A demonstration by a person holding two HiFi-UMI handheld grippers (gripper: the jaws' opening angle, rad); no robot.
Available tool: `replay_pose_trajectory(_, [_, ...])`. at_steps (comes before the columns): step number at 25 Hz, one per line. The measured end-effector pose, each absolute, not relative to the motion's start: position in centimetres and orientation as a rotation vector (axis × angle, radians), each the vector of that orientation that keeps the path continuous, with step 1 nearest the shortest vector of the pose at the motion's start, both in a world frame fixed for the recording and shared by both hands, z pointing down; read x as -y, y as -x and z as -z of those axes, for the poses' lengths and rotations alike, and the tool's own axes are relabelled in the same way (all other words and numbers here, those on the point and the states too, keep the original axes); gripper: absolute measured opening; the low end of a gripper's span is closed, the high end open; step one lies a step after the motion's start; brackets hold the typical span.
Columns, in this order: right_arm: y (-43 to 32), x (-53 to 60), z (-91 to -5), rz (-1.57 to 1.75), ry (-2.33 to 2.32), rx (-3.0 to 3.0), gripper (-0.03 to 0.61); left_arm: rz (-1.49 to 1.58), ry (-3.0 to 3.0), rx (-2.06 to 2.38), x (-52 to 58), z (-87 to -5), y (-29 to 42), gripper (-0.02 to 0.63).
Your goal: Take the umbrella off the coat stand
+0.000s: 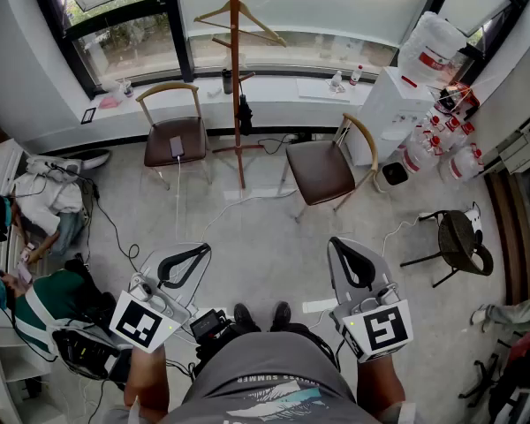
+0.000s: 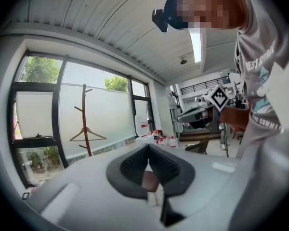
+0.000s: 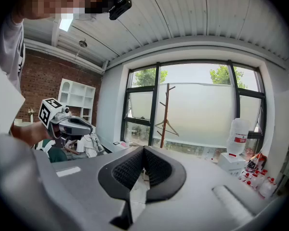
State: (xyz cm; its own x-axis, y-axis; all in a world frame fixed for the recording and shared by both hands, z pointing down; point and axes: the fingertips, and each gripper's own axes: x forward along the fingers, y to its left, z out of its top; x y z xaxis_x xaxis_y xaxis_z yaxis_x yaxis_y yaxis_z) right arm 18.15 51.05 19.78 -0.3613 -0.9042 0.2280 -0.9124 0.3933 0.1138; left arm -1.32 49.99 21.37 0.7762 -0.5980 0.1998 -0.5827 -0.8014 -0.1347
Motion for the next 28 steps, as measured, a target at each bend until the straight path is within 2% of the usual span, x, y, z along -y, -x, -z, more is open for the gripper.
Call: replay_pose_trajectory(28, [-14.9,-46.1,-20.9,-0.12,-1.657,2.4,0.002,0.345,2.928,-0.939,-45.5,-22.8,5.2,0.002])
